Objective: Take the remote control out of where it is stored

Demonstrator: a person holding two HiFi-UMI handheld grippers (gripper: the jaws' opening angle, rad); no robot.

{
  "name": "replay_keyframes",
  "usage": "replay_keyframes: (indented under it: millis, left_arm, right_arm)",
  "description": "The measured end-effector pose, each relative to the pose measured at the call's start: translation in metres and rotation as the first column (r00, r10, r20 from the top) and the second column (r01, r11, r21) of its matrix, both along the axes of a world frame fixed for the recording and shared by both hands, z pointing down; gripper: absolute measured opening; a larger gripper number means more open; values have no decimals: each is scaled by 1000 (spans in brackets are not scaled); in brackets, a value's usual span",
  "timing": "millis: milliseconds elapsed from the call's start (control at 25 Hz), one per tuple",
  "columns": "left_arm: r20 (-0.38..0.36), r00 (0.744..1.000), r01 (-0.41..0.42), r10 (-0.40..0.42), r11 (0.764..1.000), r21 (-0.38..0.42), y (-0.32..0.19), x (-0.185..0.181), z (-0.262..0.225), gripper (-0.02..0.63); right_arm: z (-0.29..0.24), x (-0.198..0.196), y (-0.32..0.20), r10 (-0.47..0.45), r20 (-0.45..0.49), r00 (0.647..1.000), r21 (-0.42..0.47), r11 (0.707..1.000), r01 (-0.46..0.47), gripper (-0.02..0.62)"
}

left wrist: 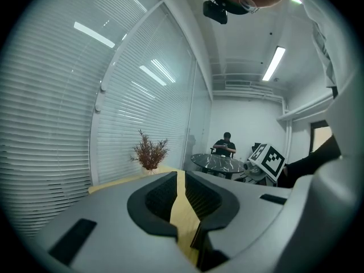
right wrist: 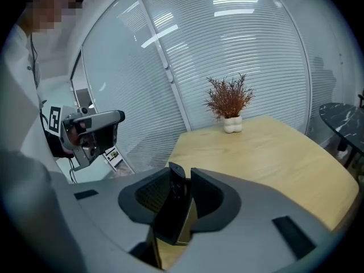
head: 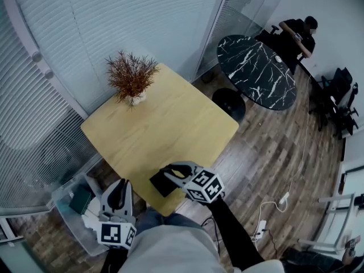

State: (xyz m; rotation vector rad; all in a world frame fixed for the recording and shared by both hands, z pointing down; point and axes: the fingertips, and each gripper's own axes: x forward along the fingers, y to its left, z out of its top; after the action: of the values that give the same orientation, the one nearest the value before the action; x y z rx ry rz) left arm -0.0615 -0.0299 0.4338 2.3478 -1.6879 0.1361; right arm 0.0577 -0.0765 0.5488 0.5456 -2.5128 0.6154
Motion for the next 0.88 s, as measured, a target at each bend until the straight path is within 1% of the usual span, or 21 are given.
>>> replay_keyframes:
  millis: [200, 560, 880]
  left_arm:
    - [4, 1000, 5, -5, 1000, -4, 0, -4, 1, 48]
    - [6, 1000, 3, -3, 1000, -6, 1, -3, 2, 48]
    - [15, 1000, -3, 3, 1000, 1, -2, -3, 1, 48]
  right_arm:
    - [4, -1, 3, -19, -14, 1000, -4, 1000, 19, 108]
    - [4, -5, 4, -24, 15, 1000, -10, 1000, 24, 100]
    - [3, -3, 3, -26, 14, 1000, -10, 1000, 26, 89]
